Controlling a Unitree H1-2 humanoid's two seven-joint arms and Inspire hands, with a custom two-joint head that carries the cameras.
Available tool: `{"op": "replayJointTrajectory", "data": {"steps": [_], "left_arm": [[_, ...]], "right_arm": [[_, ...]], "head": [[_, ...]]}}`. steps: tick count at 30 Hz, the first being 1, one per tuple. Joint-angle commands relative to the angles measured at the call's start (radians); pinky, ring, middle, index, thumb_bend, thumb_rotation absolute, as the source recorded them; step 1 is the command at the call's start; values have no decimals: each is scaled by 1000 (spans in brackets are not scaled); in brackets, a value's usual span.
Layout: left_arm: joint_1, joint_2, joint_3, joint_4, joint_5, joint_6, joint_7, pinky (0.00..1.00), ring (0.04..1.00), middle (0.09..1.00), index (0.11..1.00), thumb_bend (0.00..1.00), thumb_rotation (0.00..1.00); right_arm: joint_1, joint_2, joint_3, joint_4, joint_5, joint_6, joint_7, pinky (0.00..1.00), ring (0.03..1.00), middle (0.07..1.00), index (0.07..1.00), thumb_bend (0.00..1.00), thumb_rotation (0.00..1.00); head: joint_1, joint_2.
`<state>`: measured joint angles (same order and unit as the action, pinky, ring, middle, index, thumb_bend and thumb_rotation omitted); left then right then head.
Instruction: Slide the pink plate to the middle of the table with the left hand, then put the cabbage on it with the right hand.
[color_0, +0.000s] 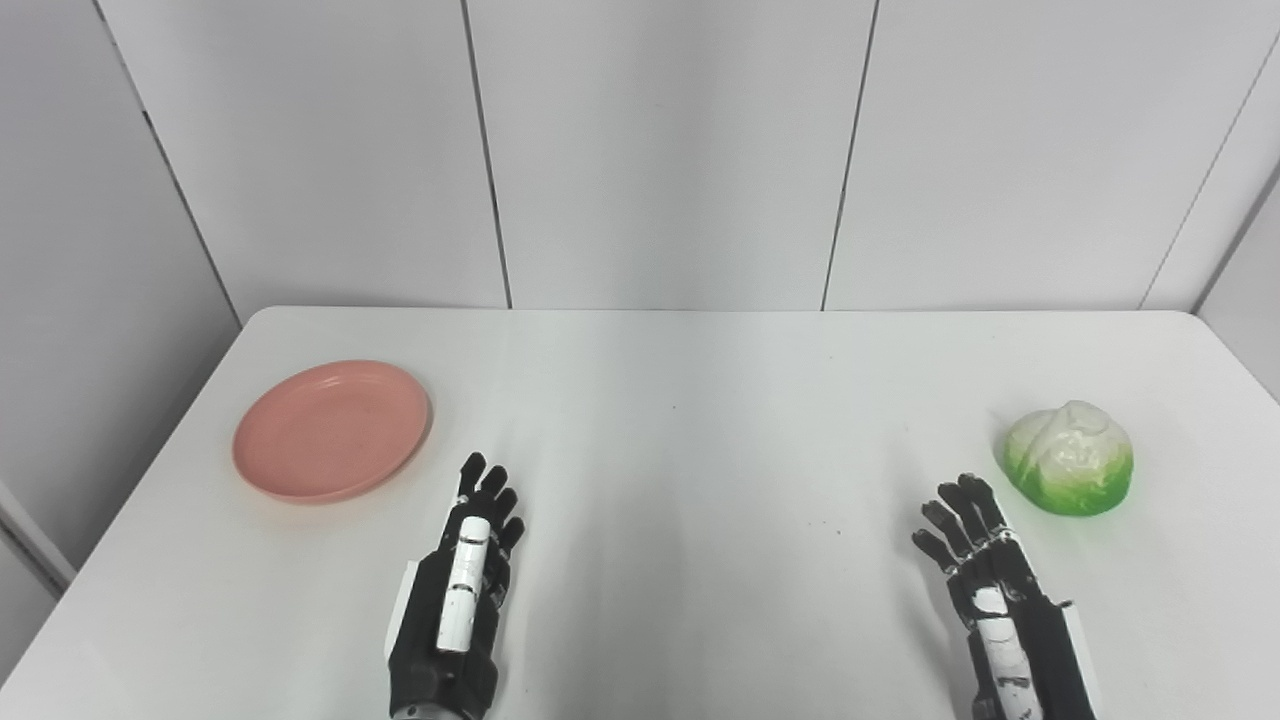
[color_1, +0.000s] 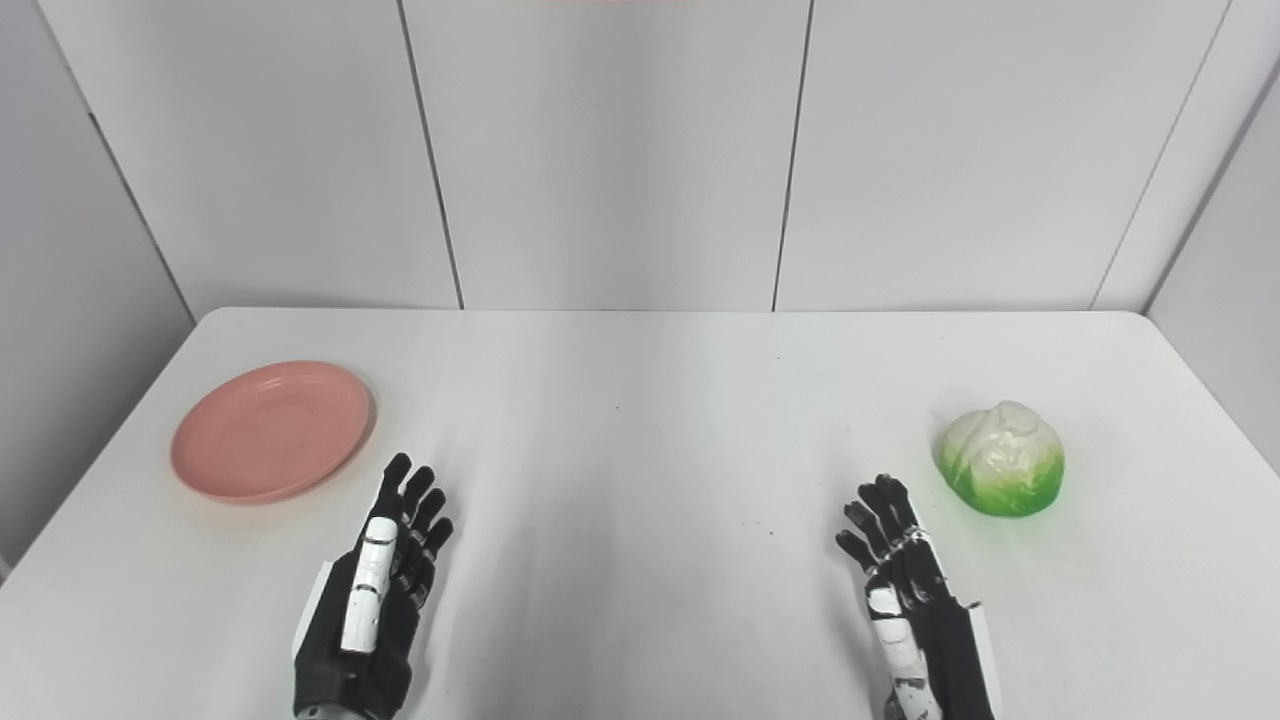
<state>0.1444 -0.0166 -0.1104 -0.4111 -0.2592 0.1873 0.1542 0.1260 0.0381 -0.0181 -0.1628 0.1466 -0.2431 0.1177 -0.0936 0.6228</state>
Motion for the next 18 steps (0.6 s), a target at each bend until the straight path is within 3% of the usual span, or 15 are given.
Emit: {"op": "replayJointTrajectory", "data": {"steps": [1, 8, 18], "left_arm": [[162, -27, 13, -53, 7, 2, 0, 1000, 994, 1000, 1000, 687, 811], [166, -11, 36, -79, -30, 26, -15, 1000, 1000, 1000, 1000, 647, 808], [171, -8, 52, -96, -13, 29, -12, 1000, 999, 997, 1000, 591, 825]], "right_arm": [[95, 6, 12, -43, 8, -11, -3, 865, 895, 907, 903, 765, 768], [108, 24, 38, -59, -37, -6, -23, 861, 897, 914, 909, 749, 797], [112, 33, 68, -53, -86, -37, -64, 927, 930, 933, 922, 758, 832]], "head": [[-6, -2], [-96, -9], [-114, -30]]}}
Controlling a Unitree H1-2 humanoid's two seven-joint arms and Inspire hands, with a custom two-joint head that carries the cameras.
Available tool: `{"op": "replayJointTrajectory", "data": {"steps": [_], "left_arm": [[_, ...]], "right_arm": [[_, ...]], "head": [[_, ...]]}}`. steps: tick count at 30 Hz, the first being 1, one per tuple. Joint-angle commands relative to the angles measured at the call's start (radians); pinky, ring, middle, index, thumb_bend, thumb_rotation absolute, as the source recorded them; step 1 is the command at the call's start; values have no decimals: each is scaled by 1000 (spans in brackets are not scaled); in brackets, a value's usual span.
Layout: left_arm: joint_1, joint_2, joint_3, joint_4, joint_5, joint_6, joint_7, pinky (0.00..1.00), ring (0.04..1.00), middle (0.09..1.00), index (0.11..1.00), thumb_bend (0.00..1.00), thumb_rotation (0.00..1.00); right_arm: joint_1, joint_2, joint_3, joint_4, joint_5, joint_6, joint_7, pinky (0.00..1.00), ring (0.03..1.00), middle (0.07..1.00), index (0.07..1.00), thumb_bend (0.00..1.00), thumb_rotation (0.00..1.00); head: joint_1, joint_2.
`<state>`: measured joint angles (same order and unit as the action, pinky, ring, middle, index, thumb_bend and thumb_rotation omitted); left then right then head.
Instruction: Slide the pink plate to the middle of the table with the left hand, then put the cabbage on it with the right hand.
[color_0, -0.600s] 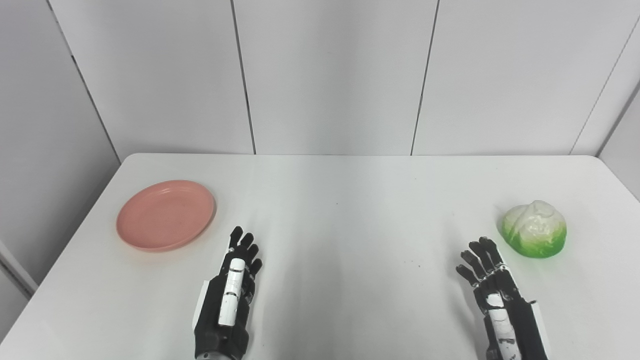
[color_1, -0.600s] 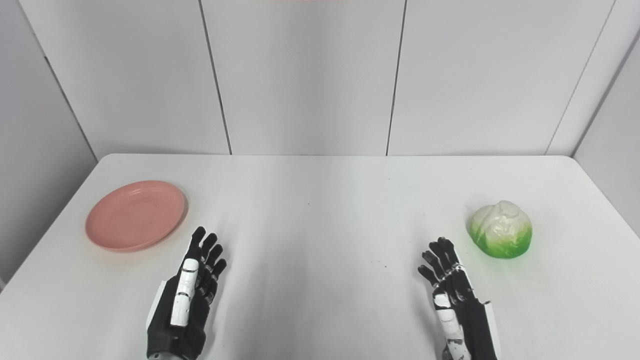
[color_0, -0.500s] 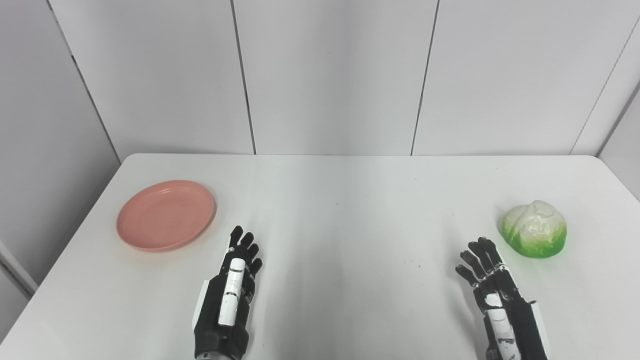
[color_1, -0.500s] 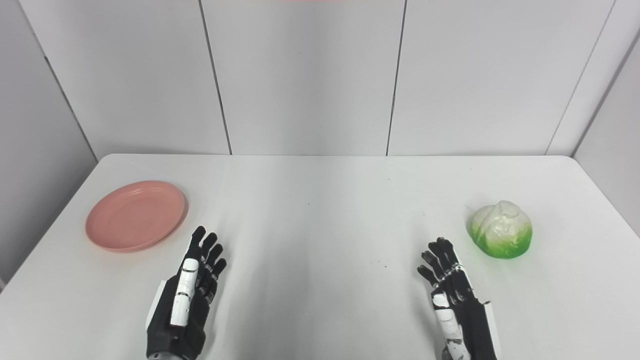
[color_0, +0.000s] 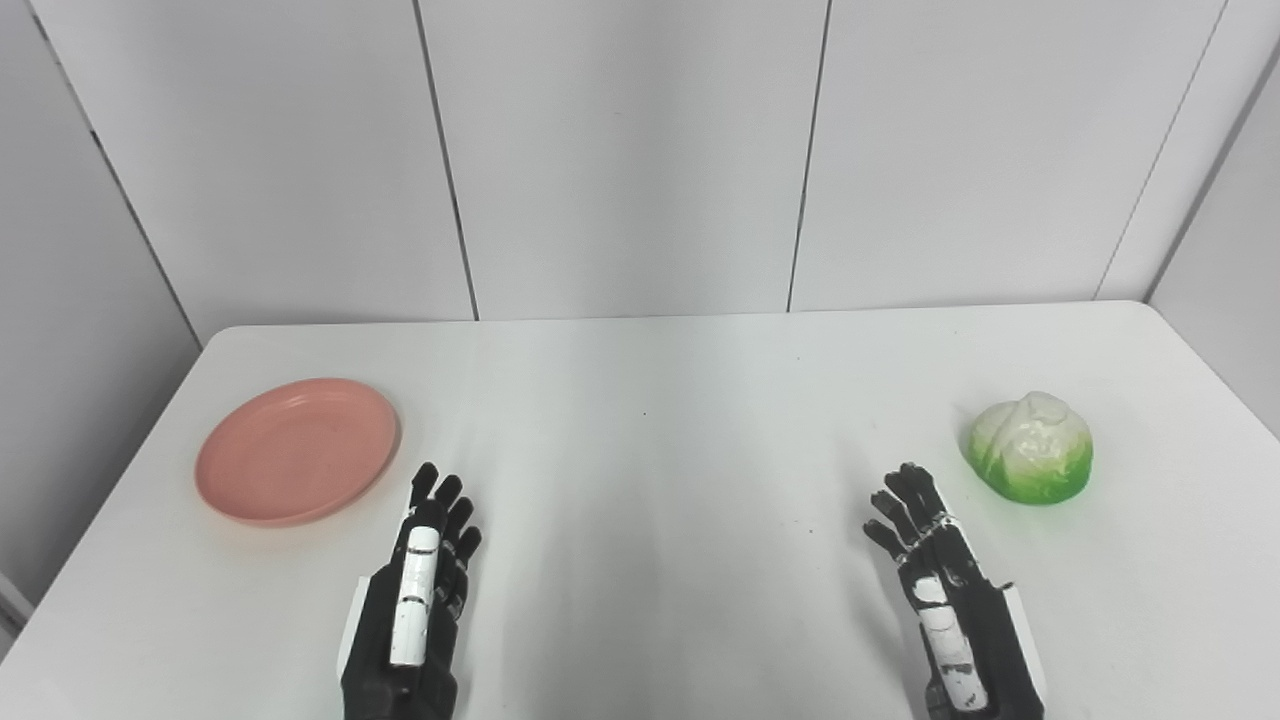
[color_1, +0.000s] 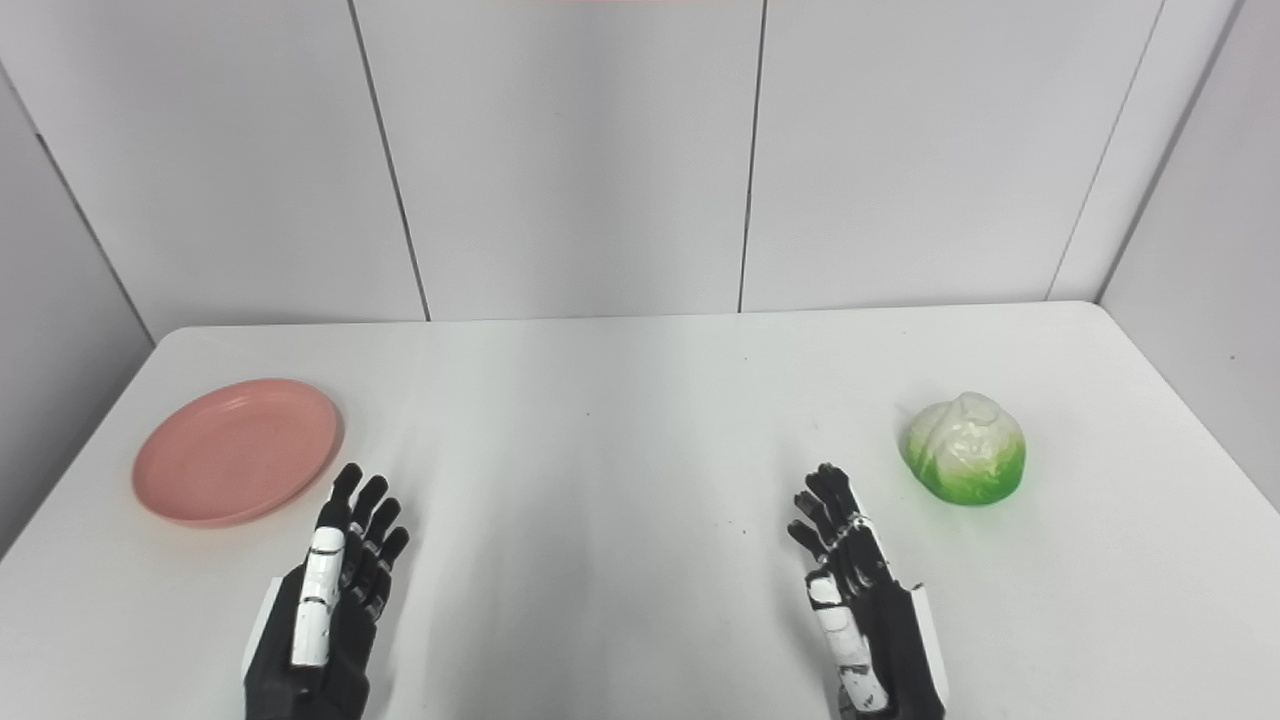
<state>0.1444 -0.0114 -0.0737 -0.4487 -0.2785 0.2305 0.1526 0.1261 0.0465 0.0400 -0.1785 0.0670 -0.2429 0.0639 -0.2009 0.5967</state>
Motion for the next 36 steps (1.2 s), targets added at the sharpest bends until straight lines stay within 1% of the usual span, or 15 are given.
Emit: {"op": "replayJointTrajectory", "data": {"steps": [1, 5, 12, 13, 14, 16, 21, 22, 25, 26, 28, 29, 30, 35, 36], "left_arm": [[172, -14, 17, -63, -1, -11, -11, 1000, 1000, 999, 1000, 590, 827], [169, -23, 16, -80, 18, 16, 6, 1000, 1000, 1000, 1000, 622, 831], [169, -42, 7, -91, 24, 21, 8, 1000, 1000, 1000, 1000, 579, 820], [169, -44, 3, -90, 28, 18, 8, 1000, 1000, 1000, 1000, 579, 816], [170, -46, 1, -88, 31, 16, 7, 1000, 1000, 1000, 1000, 580, 812], [172, -48, -13, -78, 49, 0, 5, 1000, 1000, 1000, 1000, 580, 809], [181, -63, -56, -43, 110, -40, 9, 1000, 997, 996, 1000, 571, 794], [182, -68, -65, -32, 120, -51, 10, 1000, 996, 996, 1000, 560, 788], [181, -78, -87, -5, 147, -74, 19, 1000, 985, 993, 1000, 503, 772], [179, -82, -94, 5, 156, -81, 23, 1000, 983, 992, 1000, 492, 769], [176, -89, -102, 20, 166, -93, 30, 1000, 969, 980, 1000, 448, 760], [176, -91, -105, 24, 169, -98, 34, 1000, 963, 975, 1000, 423, 756], [174, -93, -110, 33, 173, -106, 37, 1000, 960, 972, 1000, 406, 752], [165, -91, -125, 85, 194, -165, 46, 1000, 953, 966, 1000, 375, 745], [164, -90, -126, 91, 196, -172, 47, 1000, 954, 967, 1000, 370, 742]], "right_arm": [[114, 25, 11, -37, -5, -40, -13, 936, 934, 932, 922, 757, 830], [115, 14, 10, -32, 6, -55, -17, 983, 957, 942, 935, 749, 823], [115, -7, 3, -23, 43, -59, -4, 959, 951, 944, 928, 743, 821], [115, -12, 0, -22, 51, -59, -1, 955, 950, 943, 927, 743, 821], [116, -15, -1, -21, 56, -59, 0, 953, 949, 943, 926, 743, 821], [117, -25, -9, -16, 69, -63, 6, 947, 945, 940, 925, 743, 821], [119, -53, -38, 12, 114, -80, 35, 958, 959, 961, 953, 737, 829], [118, -60, -46, 23, 125, -87, 44, 962, 962, 964, 957, 733, 832], [113, -69, -68, 48, 159, -94, 70, 990, 974, 974, 969, 719, 839], [111, -72, -74, 57, 168, -95, 82, 996, 977, 976, 972, 716, 840], [108, -76, -84, 70, 178, -95, 99, 999, 994, 994, 993, 696, 867], [107, -75, -88, 73, 181, -93, 106, 1000, 996, 997, 996, 684, 880], [104, -76, -94, 82, 185, -96, 113, 1000, 997, 999, 999, 677, 890], [91, -75, -118, 129, 195, -117, 138, 1000, 1000, 1000, 1000, 678, 892], [89, -73, -121, 135, 194, -120, 142, 1000, 1000, 1000, 1000, 679, 889]], "head": [[-3, -3], [17, 0], [56, 0], [76, -1], [76, -1], [122, -12], [219, -56], [252, -74], [280, -95], [295, -112], [305, -126], [305, -126], [321, -144], [340, -184], [340, -184]]}}
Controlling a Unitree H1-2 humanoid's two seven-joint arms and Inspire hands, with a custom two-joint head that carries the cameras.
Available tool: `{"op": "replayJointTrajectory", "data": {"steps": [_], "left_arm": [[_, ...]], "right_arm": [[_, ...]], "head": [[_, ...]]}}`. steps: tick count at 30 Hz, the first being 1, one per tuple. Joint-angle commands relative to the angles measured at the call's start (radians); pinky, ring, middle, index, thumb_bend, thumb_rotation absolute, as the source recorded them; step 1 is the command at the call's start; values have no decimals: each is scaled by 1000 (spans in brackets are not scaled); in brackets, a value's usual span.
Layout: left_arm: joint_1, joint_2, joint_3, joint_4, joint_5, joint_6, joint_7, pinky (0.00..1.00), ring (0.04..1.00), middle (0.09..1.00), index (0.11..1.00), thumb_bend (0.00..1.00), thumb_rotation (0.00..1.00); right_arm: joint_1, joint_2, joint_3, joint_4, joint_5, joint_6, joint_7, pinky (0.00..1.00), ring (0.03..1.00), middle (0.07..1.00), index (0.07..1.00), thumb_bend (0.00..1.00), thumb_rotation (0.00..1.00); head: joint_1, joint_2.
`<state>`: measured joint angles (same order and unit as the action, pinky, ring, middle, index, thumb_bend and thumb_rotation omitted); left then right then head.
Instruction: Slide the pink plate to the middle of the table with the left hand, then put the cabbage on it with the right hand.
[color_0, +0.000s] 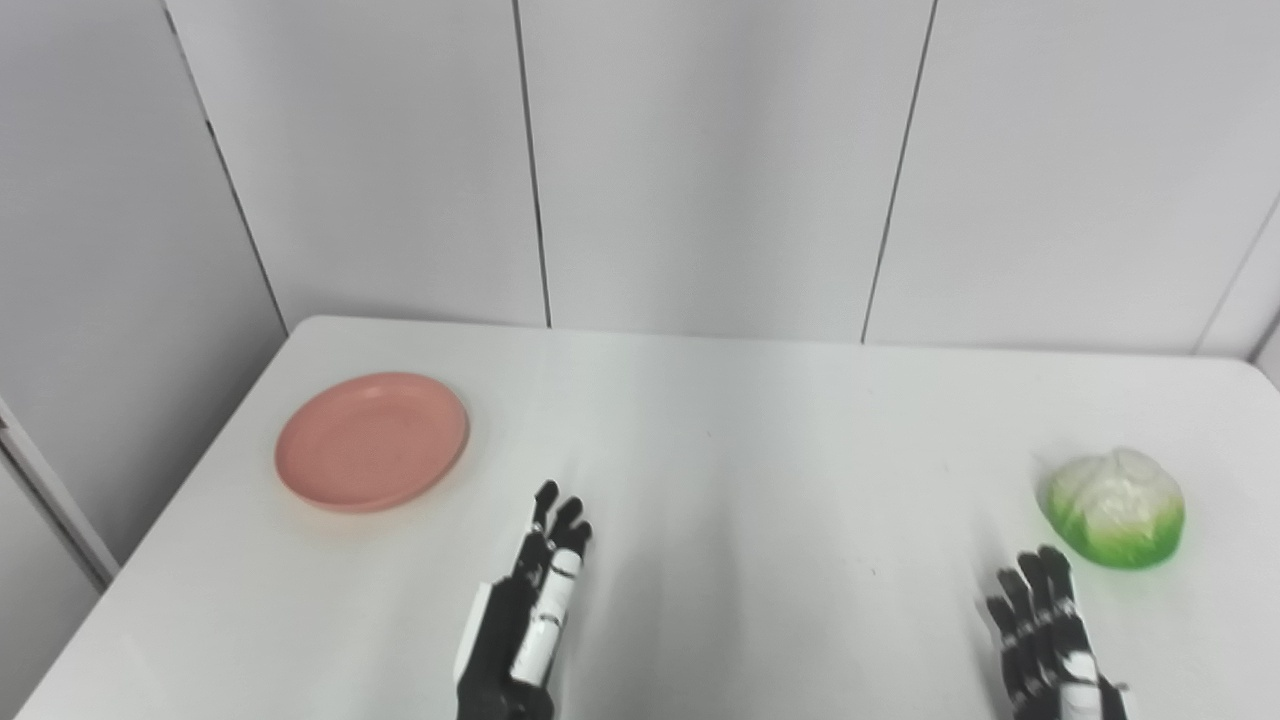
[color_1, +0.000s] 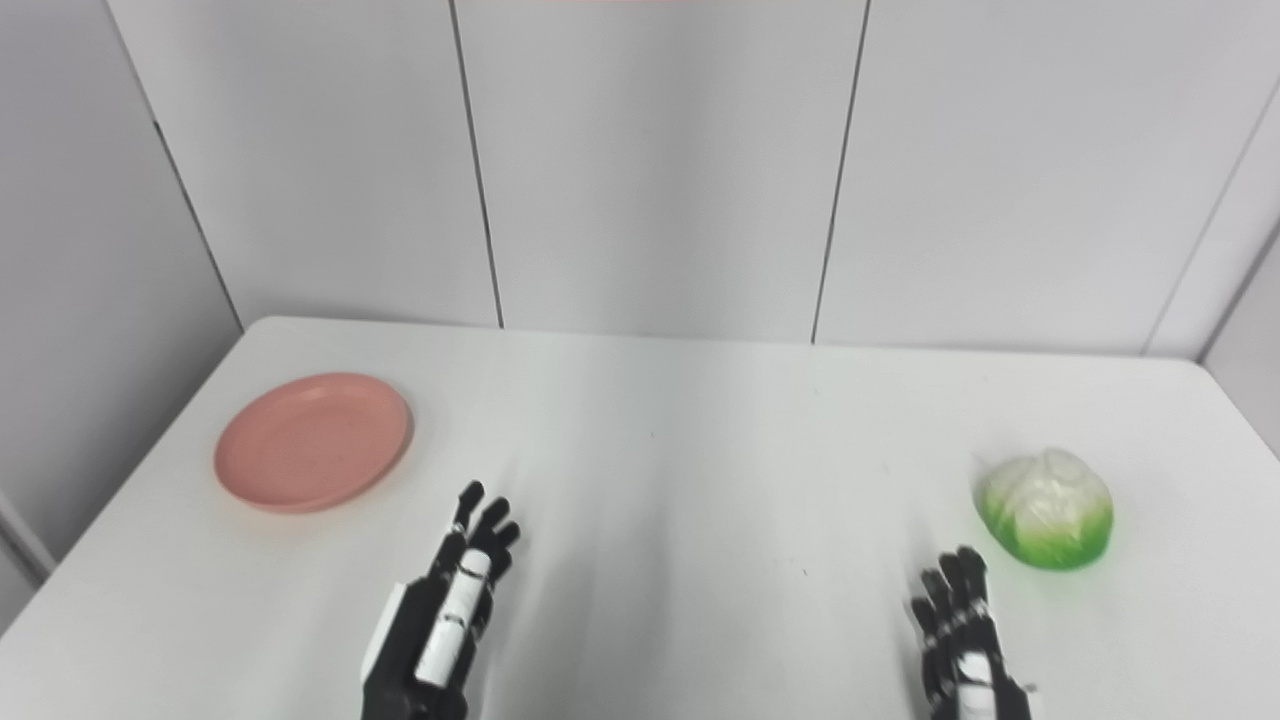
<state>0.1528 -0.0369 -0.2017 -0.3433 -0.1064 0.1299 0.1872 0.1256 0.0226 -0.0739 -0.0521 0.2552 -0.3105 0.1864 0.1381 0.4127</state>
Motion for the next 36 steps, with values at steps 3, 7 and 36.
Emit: {"op": "replayJointTrajectory", "data": {"steps": [3, 7, 36], "left_arm": [[153, -58, 1, 7, 29, -93, 14, 999, 937, 957, 1000, 350, 743], [149, -55, 6, 28, 17, -109, 8, 1000, 942, 956, 1000, 321, 741], [-37, 9, 169, -48, -20, -296, -6, 728, 767, 786, 773, 814, 714]], "right_arm": [[85, -46, -9, 30, -3, -73, 28, 1000, 1000, 1000, 1000, 662, 908], [79, -42, -9, 54, 3, -85, 38, 1000, 1000, 1000, 1000, 669, 914], [76, 2, 14, 52, -38, -150, 18, 935, 944, 972, 984, 675, 929]], "head": [[-7, -28], [-13, -51], [1, -22]]}}
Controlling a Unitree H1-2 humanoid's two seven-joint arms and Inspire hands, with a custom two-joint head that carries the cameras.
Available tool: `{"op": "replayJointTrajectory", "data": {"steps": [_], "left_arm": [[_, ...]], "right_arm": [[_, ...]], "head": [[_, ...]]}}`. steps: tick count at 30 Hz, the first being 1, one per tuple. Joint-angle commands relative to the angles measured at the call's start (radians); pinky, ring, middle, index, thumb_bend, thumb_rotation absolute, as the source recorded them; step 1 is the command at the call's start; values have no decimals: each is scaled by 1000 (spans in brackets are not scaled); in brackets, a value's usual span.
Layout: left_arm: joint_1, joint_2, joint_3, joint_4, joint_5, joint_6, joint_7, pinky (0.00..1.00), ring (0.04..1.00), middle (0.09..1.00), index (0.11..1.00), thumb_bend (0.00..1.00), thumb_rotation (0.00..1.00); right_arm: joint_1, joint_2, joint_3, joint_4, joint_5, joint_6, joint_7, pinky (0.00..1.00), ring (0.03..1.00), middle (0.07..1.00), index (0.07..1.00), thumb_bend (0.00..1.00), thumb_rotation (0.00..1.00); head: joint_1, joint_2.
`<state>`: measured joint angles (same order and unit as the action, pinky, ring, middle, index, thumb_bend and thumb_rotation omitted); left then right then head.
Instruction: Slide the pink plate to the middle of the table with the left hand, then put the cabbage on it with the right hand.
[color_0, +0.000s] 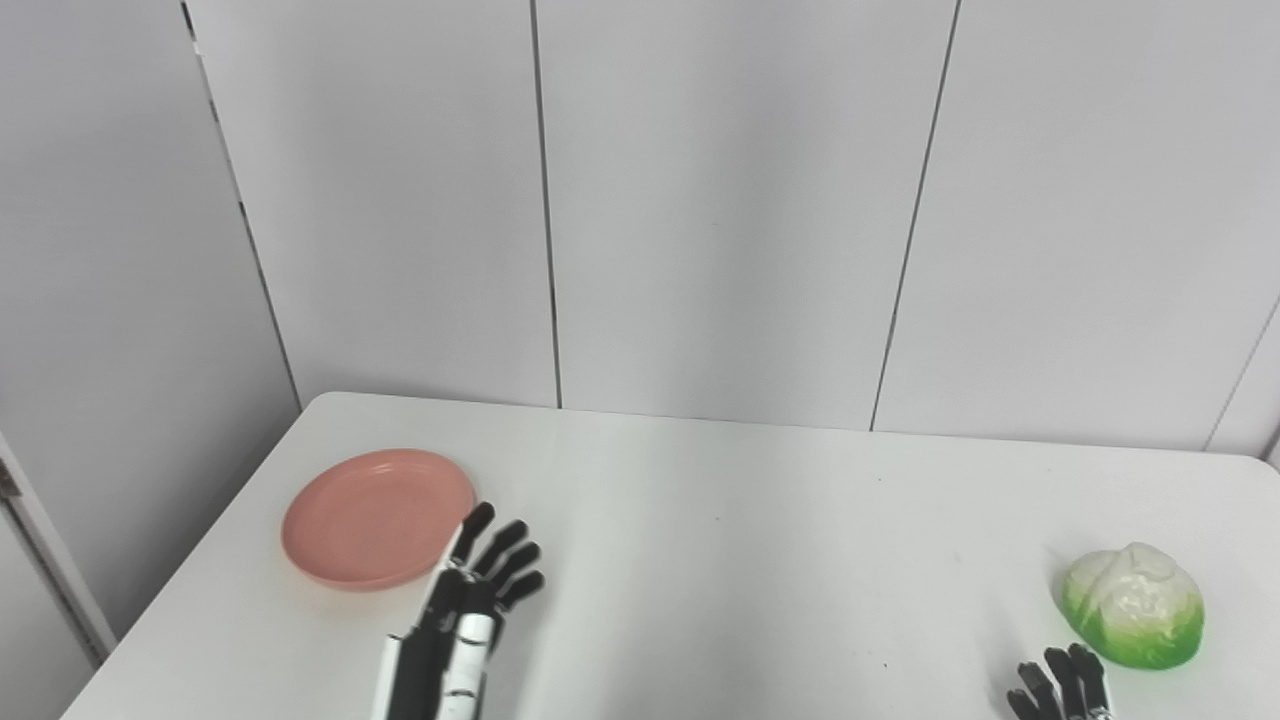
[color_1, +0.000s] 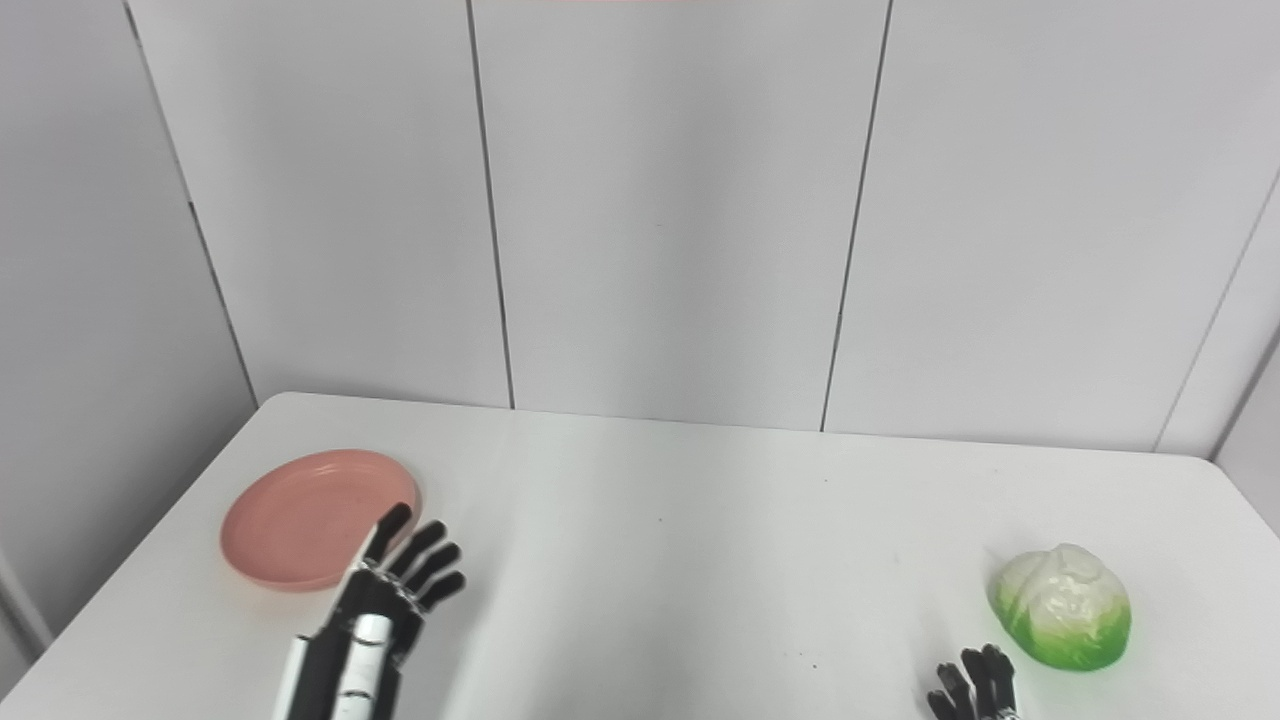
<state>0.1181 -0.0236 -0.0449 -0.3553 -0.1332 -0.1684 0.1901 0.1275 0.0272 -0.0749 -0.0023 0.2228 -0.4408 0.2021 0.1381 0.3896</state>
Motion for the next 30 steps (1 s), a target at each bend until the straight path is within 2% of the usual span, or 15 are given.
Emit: {"op": "replayJointTrajectory", "data": {"steps": [1, 3, 9, 14, 16, 20, 25, 30], "left_arm": [[-26, 6, 25, -41, 6, 6, -14, 725, 763, 779, 761, 833, 715], [-59, 17, 46, -43, 15, 3, -22, 732, 760, 771, 742, 855, 716], [-177, 45, 121, 11, 21, -16, -22, 829, 806, 818, 793, 767, 809], [-284, 94, 198, 56, 3, 7, -25, 870, 820, 833, 806, 804, 824], [-327, 117, 229, 92, -18, 2, -27, 873, 815, 822, 796, 826, 809], [-387, 154, 273, 163, -55, -7, -35, 869, 834, 833, 813, 808, 812], [-462, 217, 318, 312, -75, -55, -51, 841, 823, 831, 811, 798, 822], [-529, 253, 365, 407, -157, -30, -65, 830, 836, 839, 814, 799, 819]], "right_arm": [[77, -2, 17, -4, -6, -16, 1, 924, 939, 967, 976, 678, 924], [82, 0, 21, -12, -5, -12, 0, 902, 928, 956, 959, 684, 912], [89, -6, 30, -27, 3, -1, 2, 881, 905, 942, 936, 740, 877], [88, -9, 33, -31, 2, 4, 1, 874, 910, 945, 942, 736, 876], [85, -11, 34, -25, -2, 2, 0, 866, 909, 947, 943, 732, 884], [78, -13, 35, -16, 2, 0, 2, 850, 900, 938, 933, 731, 882], [75, -14, 35, -13, 5, 1, 3, 851, 895, 936, 933, 734, 877], [80, -14, 39, -21, 18, 9, 6, 852, 890, 933, 938, 745, 870]], "head": [[-6, 10], [-10, 15], [6, 29], [19, 30], [20, 30], [24, 28], [28, 29], [29, 38]]}}
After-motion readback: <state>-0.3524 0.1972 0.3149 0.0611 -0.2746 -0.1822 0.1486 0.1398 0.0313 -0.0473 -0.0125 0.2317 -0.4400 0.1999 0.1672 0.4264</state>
